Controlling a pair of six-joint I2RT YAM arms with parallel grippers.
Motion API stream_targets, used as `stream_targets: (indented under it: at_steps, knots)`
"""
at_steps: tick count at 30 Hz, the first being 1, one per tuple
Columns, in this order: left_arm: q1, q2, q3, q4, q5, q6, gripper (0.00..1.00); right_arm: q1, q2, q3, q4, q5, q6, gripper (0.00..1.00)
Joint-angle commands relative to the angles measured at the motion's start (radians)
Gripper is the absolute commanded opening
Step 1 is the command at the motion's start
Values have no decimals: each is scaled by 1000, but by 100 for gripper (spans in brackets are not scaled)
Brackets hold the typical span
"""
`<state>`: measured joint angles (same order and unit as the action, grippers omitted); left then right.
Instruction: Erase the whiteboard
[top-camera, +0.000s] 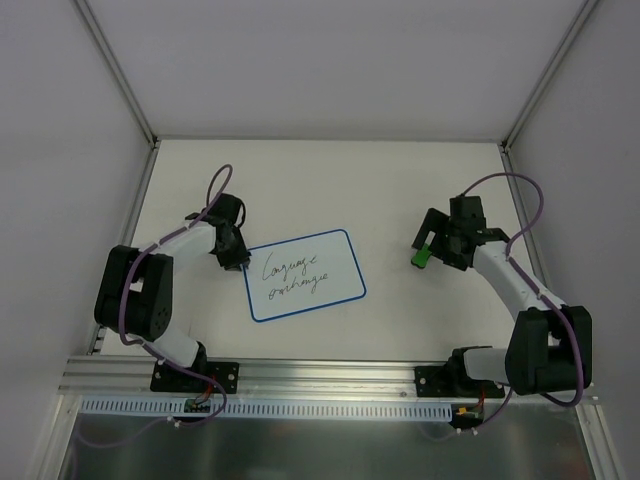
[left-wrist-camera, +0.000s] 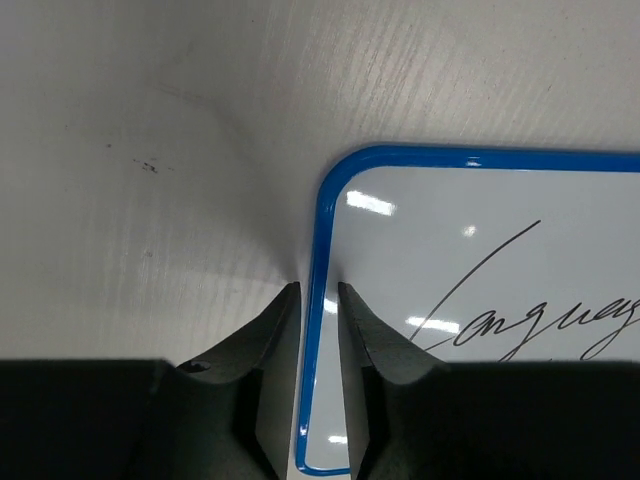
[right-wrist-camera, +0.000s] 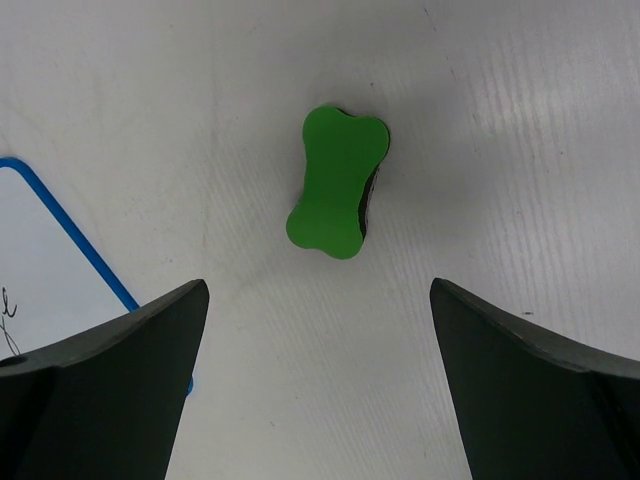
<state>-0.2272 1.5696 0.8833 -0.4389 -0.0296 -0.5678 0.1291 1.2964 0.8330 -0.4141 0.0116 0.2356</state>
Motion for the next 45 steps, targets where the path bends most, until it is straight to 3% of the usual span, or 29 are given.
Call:
stream_targets:
  at_steps: [1, 5, 15, 27, 45]
  knots:
    - [11, 26, 39, 2, -20, 25, 21, 6, 7, -15, 35, -1, 14, 98]
    - [11, 38, 13, 3, -3, 9, 9, 6, 17, -18, 50, 8, 13, 98]
    - [5, 3, -66, 11, 82, -49, 0, 6, 113, 9, 78, 113, 30, 93]
    - [-38, 3, -89, 17, 102, -66, 0, 13, 274, 120, 107, 145, 48, 75]
    - [-41, 4, -76, 20, 105, -63, 0, 41, 339, 117, 107, 166, 105, 53]
